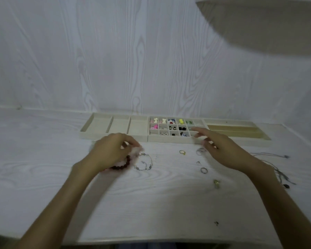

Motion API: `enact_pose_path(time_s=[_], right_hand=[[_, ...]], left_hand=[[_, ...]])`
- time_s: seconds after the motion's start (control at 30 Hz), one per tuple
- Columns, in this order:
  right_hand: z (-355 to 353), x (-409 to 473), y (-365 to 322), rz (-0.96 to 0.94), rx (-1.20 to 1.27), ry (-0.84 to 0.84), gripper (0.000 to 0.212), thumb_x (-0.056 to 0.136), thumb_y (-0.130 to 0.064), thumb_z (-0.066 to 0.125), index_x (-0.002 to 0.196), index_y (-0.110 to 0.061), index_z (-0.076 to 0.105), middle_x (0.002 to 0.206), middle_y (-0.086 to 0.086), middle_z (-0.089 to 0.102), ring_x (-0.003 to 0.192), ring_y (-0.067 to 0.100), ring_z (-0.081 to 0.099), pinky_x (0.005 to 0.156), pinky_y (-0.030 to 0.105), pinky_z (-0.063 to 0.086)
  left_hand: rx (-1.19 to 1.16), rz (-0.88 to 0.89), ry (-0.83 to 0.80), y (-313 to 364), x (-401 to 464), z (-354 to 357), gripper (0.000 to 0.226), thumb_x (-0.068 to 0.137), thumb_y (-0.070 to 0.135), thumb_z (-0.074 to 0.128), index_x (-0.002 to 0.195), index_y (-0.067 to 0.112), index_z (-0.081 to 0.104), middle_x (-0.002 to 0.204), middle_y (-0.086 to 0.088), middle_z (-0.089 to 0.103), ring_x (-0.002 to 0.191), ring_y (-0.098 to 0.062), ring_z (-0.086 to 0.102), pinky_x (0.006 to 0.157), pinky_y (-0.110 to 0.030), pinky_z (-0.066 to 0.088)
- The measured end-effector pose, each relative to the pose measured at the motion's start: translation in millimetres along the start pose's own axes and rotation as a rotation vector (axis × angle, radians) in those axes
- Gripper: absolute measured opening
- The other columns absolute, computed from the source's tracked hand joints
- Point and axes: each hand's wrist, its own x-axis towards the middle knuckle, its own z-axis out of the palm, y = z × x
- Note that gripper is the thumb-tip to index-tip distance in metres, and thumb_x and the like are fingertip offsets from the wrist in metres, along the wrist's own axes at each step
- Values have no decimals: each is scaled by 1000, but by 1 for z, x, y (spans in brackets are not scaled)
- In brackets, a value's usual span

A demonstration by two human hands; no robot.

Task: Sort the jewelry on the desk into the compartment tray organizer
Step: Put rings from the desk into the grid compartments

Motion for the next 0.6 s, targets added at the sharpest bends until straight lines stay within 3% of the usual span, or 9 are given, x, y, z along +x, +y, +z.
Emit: enact_pose_path(time_s=[0.1, 0.27, 0.43, 0.5, 0.6], right_hand=[[-5, -8, 2, 15, -38, 6, 45, 95, -19, 48, 136, -37, 43, 116, -15, 56, 96, 4, 56, 85, 29, 49], [-7, -41, 30, 122, -178, -90, 50, 91, -28, 57, 137, -39, 38, 127, -14, 54, 102, 0, 49, 87, 20, 40], [7, -72, 56, 183, -266, -162, 55, 95, -45, 45, 144, -41, 22, 150, -15, 32, 135, 5, 30, 106, 24, 26], [15, -81, 59, 153, -230, -140, 55, 93, -54, 41, 143, -44, 22, 149, -17, 30, 136, 5, 27, 104, 21, 24], [27, -86, 54, 55, -206, -133, 50, 89, -56, 47, 137, -45, 36, 134, -18, 40, 121, 2, 36, 91, 17, 33]], left_hand=[[-26, 138, -96, 44, 9, 35, 21, 92, 27, 55, 103, 39, 67, 92, 28, 57, 87, 3, 56, 68, -19, 41], [-7, 267, -227, 90, 24, 81, 27, 91, 27, 55, 115, 37, 63, 118, 17, 62, 102, -5, 58, 84, -29, 47], [26, 267, -201, 106, 36, 112, 32, 91, 39, 52, 123, 40, 56, 116, 16, 61, 105, -9, 57, 83, -30, 45], [43, 270, -158, 111, 42, 120, 32, 93, 41, 48, 124, 40, 56, 112, 15, 61, 104, -12, 57, 79, -29, 43], [77, 294, -131, 115, 48, 127, 30, 94, 42, 48, 122, 41, 58, 105, 15, 61, 100, -11, 58, 71, -27, 37]])
